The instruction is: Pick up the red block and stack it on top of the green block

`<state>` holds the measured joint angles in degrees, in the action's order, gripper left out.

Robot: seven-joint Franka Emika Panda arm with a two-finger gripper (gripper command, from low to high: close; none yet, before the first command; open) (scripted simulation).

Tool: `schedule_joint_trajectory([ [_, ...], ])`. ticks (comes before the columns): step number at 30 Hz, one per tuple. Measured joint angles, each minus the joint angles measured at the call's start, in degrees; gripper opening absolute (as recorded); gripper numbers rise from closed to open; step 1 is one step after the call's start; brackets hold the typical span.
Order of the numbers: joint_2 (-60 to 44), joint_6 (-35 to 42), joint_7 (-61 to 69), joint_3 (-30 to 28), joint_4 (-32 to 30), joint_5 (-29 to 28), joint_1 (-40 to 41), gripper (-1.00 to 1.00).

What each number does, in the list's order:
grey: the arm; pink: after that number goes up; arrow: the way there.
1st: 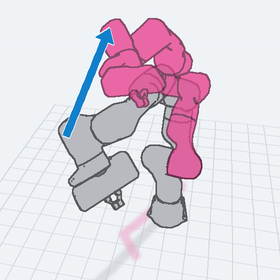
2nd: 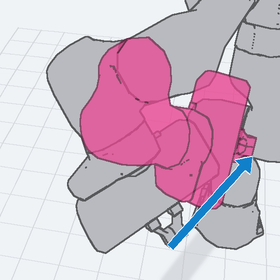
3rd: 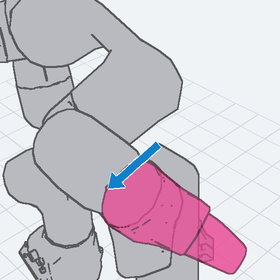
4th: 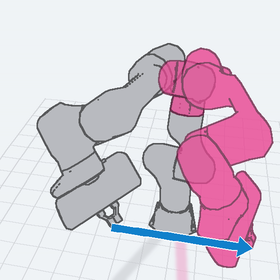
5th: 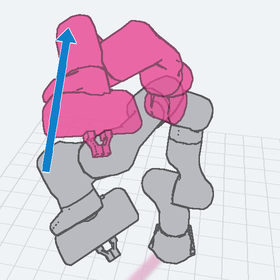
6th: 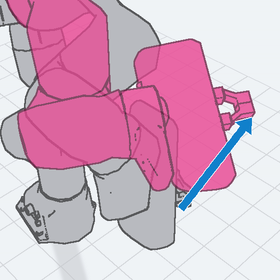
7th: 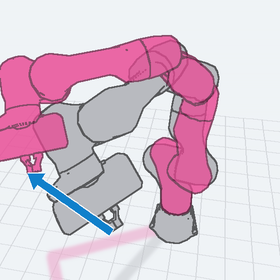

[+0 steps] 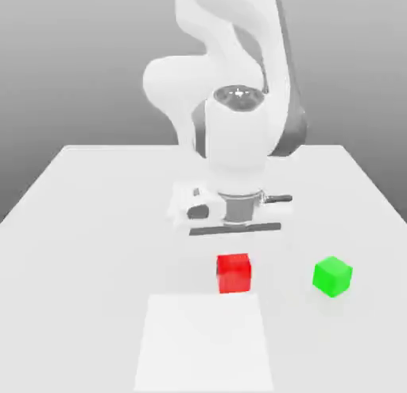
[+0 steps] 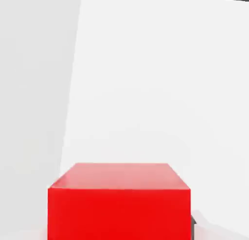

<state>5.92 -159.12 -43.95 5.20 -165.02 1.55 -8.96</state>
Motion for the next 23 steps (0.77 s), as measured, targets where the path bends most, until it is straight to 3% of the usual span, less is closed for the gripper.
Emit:
schedule_joint_trajectory([
  [13,4.1,5.57,6.85,12.15,1.73,5.2,-17.16,-1.0],
  [19,-6.84,-4.54,1.36,12.39,2.23,-2.94,-16.54,-1.0],
  [20,-8.91,-6.37,-0.4,11.76,2.34,-5.41,-16.53,1.0],
  [23,-8.91,-6.37,-0.4,11.76,2.34,-5.41,-16.53,1.0],
])
